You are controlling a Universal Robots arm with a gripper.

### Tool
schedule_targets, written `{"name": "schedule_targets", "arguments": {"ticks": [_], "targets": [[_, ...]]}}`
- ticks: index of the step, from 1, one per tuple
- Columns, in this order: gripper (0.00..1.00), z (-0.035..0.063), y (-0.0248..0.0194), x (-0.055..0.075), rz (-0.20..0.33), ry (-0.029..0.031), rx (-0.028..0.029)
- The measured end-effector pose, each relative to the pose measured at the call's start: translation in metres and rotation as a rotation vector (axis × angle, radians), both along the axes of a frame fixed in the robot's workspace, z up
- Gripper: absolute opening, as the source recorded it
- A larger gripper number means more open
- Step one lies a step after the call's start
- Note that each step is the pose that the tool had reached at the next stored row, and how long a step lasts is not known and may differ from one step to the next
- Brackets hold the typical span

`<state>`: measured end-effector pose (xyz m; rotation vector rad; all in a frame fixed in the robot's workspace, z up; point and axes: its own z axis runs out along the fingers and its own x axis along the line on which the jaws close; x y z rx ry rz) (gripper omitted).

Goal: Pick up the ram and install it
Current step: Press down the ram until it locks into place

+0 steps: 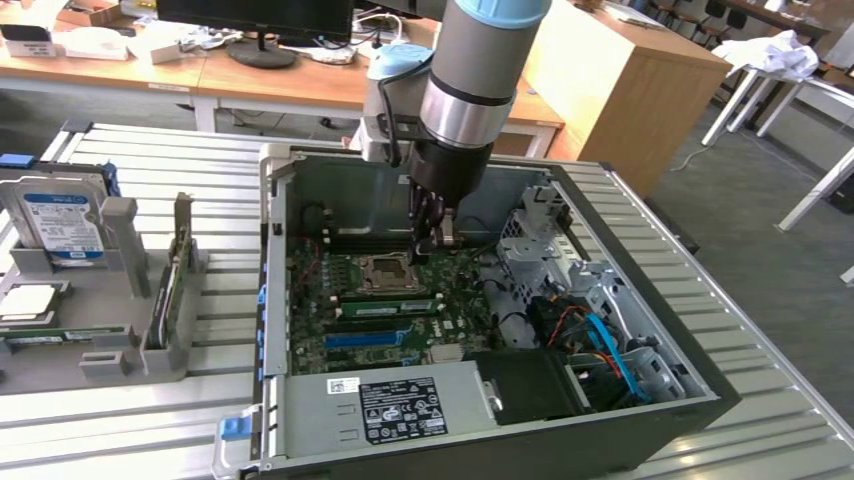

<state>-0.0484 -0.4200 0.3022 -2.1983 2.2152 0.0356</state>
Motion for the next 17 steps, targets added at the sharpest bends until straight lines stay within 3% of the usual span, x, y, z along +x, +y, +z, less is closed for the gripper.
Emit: {"name": "schedule_targets", "arguments": {"ticks": [5,17], "targets": [[0.11,0.0000,0.0000,-0.0006,-0.013,0.0001,0.0000],[0.11,-0.0017,0.0000,-0.0006,-0.221,0.0000,0.0000]]}}
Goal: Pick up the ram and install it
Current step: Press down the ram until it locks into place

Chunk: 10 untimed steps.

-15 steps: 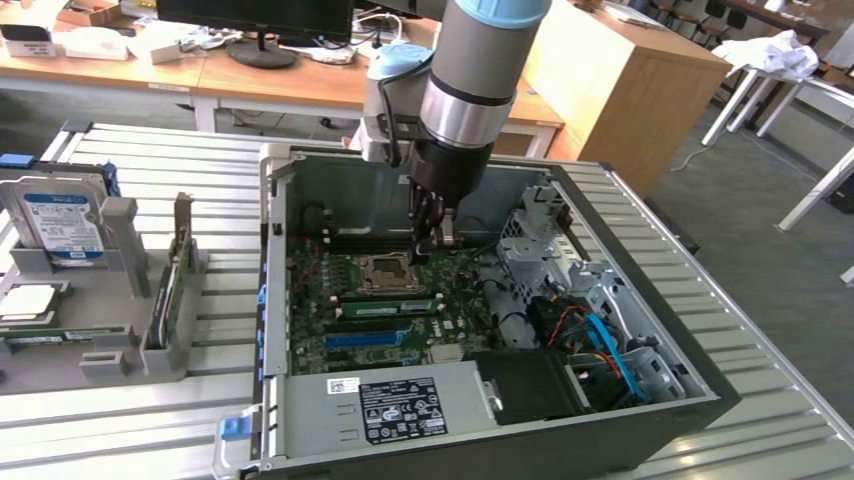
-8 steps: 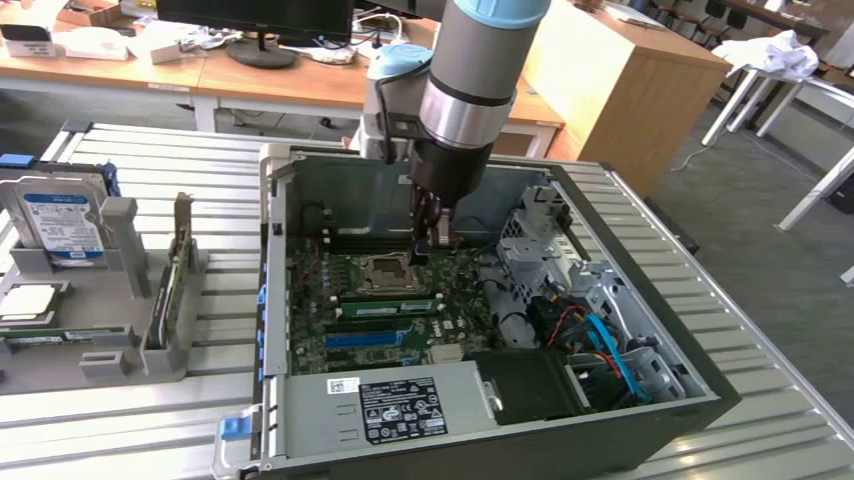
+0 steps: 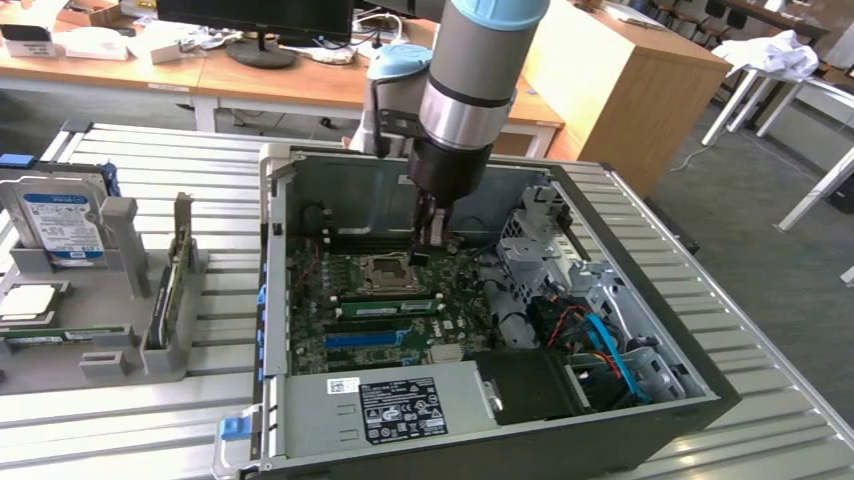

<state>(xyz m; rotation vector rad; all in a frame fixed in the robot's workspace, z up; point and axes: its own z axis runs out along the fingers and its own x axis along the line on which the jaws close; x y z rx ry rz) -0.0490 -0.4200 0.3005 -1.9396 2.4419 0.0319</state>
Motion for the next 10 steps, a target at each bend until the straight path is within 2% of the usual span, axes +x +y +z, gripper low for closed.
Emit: {"name": "schedule_targets", "arguments": {"ticks": [10], "targets": [[0.11,-0.0018,0.0000,0.0000,-0.182,0.0000,-0.0001]]}}
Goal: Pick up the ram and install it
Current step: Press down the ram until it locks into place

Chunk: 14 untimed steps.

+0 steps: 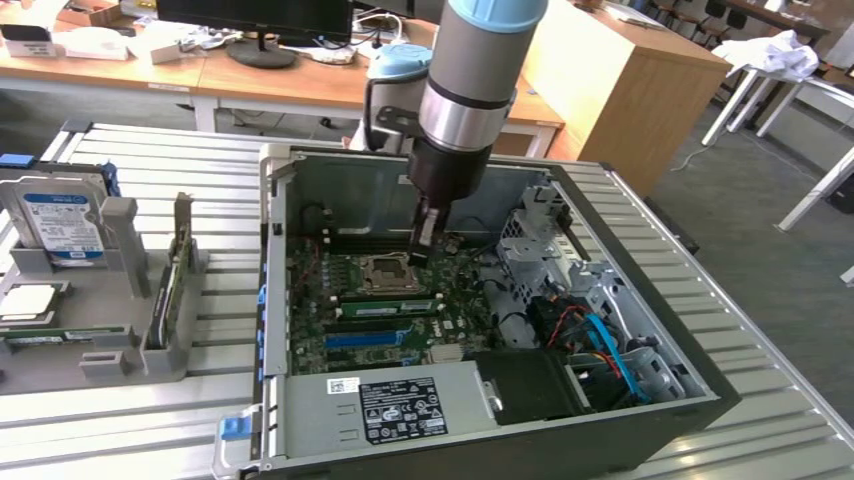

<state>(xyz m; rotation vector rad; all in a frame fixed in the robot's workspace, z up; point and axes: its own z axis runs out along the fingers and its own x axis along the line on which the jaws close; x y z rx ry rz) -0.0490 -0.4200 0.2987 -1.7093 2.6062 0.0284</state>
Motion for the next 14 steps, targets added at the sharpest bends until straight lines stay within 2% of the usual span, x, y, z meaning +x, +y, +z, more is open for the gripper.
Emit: {"name": "schedule_targets", "arguments": {"ticks": [14], "targets": [[0.11,-0.0025,0.0000,0.0000,-0.255,0.0000,0.0000]]}}
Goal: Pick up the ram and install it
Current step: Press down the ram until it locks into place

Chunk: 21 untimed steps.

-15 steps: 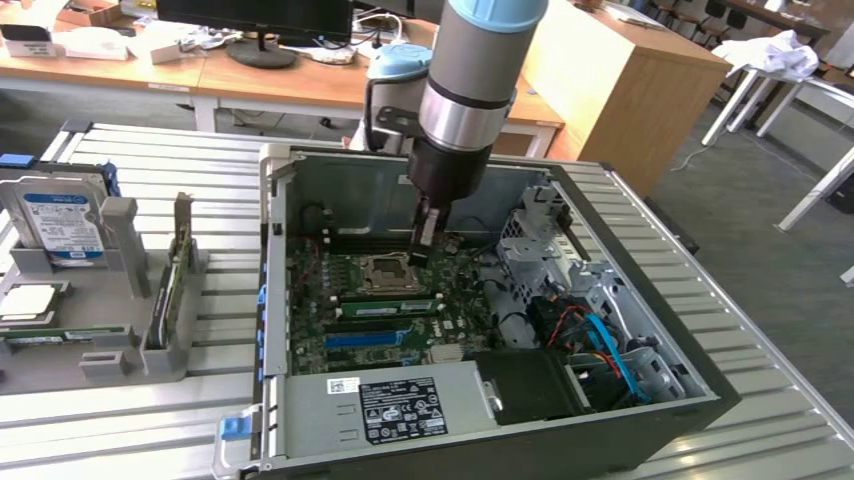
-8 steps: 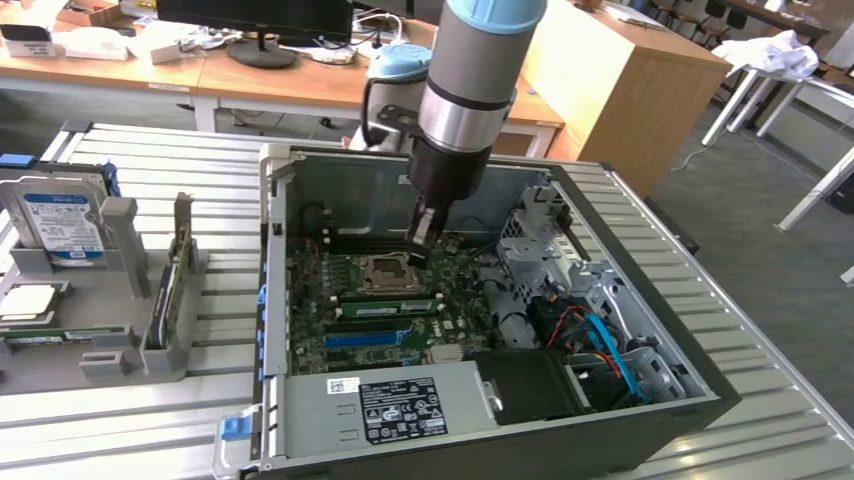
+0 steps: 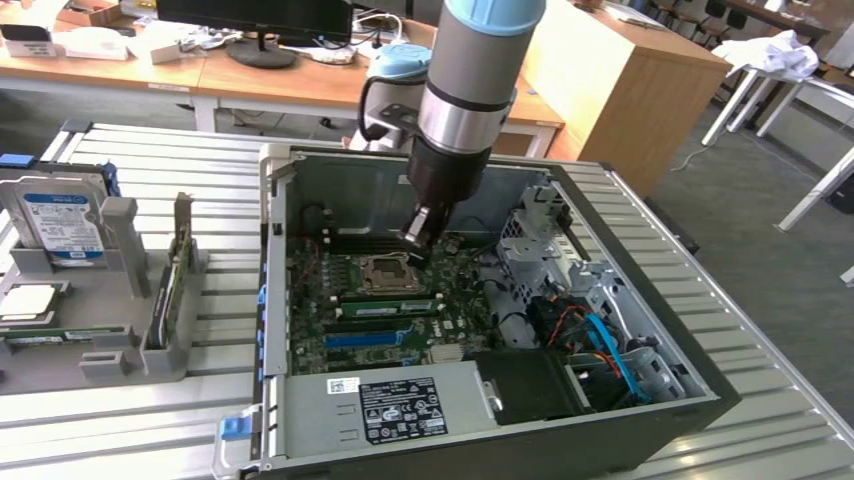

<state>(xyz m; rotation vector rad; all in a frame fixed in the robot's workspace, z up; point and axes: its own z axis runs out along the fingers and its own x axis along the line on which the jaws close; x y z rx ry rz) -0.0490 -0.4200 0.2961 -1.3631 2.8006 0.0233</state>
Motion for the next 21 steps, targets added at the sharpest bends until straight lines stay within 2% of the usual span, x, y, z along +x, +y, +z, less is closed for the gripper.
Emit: {"name": "schedule_targets", "arguments": {"ticks": [21], "targets": [[0.11,-0.0035,0.0000,0.0000,-0.381,0.0000,0.0000]]}}
